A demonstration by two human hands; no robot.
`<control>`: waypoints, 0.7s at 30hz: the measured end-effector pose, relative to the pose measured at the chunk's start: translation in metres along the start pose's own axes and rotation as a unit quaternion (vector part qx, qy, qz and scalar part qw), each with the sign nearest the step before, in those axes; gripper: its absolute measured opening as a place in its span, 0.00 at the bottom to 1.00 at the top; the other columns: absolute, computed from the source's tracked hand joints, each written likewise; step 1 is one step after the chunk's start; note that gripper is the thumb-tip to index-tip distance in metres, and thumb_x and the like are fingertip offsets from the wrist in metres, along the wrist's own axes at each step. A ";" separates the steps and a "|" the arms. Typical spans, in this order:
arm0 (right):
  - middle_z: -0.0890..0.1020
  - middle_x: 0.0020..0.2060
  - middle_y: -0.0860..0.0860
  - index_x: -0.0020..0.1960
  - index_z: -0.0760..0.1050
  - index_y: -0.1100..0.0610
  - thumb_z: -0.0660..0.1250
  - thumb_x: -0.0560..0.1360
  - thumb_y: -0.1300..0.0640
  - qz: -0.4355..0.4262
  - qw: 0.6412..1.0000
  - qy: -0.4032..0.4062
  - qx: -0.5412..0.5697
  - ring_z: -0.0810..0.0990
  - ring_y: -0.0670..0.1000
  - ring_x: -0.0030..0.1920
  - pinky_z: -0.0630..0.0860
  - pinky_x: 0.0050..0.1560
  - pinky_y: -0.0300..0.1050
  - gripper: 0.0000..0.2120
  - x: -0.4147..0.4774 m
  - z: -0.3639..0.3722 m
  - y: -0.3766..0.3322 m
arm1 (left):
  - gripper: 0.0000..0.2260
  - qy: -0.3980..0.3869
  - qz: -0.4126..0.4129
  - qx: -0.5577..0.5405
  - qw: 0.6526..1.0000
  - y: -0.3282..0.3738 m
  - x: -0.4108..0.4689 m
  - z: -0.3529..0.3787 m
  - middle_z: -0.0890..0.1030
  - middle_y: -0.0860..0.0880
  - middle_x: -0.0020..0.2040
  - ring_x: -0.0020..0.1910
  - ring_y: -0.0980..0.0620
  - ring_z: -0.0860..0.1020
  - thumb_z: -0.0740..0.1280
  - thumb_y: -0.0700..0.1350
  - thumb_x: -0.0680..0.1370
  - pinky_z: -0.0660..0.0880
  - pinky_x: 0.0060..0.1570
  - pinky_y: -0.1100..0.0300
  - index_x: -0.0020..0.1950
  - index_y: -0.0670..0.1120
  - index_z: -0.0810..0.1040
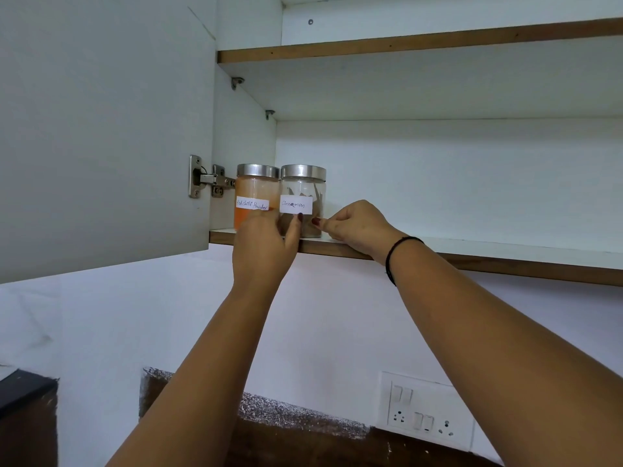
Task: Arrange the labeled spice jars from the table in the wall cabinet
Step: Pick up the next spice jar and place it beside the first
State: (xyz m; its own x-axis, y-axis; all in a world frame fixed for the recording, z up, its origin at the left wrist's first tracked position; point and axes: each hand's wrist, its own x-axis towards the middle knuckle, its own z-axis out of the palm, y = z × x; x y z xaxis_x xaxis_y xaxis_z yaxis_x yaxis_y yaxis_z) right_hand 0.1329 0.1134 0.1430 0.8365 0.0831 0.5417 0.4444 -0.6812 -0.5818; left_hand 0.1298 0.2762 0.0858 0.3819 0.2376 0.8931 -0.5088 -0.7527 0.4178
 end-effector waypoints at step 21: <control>0.84 0.43 0.59 0.41 0.80 0.63 0.65 0.78 0.53 -0.026 0.999 0.022 -0.016 0.79 0.54 0.42 0.78 0.49 0.47 0.14 0.001 0.001 0.002 | 0.19 0.028 0.016 -0.005 0.999 -0.004 -0.002 0.005 0.80 0.49 0.42 0.41 0.52 0.77 0.57 0.57 0.83 0.70 0.38 0.61 0.55 0.45 0.81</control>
State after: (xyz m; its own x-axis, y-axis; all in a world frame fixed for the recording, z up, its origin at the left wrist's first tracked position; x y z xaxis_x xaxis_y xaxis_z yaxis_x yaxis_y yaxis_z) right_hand 0.1350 0.1127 0.1424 0.7973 0.0873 0.5972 0.4755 -0.7002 -0.5325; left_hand 0.1349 0.2759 0.0812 0.3217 0.2487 0.9136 -0.5271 -0.7545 0.3910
